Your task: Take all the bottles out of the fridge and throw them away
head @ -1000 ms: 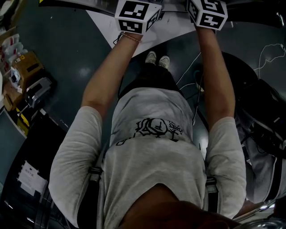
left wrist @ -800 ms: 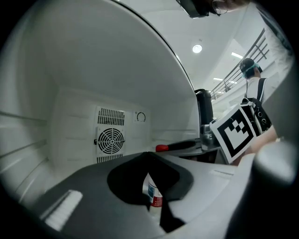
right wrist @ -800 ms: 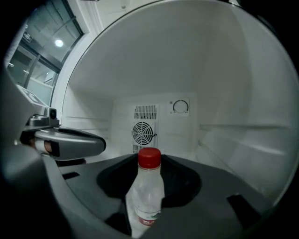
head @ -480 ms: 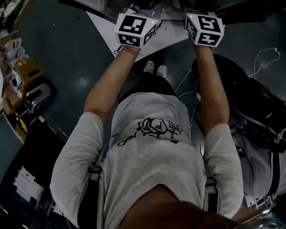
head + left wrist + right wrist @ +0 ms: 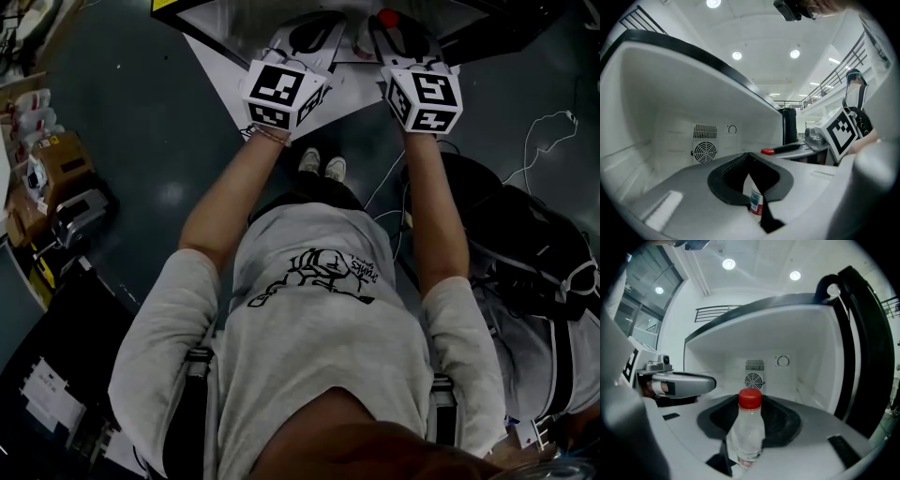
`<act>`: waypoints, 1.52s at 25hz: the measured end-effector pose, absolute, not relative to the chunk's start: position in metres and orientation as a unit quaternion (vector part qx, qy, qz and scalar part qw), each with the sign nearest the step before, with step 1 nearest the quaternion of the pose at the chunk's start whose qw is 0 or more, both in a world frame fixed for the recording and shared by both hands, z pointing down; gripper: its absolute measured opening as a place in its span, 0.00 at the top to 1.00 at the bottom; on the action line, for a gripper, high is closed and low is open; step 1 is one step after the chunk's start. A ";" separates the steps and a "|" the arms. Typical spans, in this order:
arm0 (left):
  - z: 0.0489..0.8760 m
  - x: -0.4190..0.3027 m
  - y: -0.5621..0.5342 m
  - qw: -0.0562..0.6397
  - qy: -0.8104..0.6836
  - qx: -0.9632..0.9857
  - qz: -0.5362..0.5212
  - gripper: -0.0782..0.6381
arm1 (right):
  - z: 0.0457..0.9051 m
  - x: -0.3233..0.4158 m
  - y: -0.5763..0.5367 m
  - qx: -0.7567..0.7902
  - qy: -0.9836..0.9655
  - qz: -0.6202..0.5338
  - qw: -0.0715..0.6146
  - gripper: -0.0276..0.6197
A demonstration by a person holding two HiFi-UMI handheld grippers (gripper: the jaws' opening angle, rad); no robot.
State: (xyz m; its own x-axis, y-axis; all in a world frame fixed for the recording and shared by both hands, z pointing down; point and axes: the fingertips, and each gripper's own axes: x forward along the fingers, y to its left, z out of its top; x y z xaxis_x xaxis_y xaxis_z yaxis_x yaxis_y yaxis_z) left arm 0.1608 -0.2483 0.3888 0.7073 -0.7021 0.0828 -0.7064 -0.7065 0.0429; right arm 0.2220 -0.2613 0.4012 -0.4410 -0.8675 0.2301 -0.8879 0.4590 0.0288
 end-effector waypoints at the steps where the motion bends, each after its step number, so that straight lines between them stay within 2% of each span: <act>1: 0.386 0.162 -0.247 0.036 -0.379 0.924 0.029 0.88 | 0.399 0.223 -0.260 0.516 -0.848 0.048 0.106 0.72; 38: 0.286 0.164 -0.156 0.045 -0.315 0.948 0.007 0.88 | 0.283 0.223 -0.165 0.492 -0.865 0.010 0.099 0.72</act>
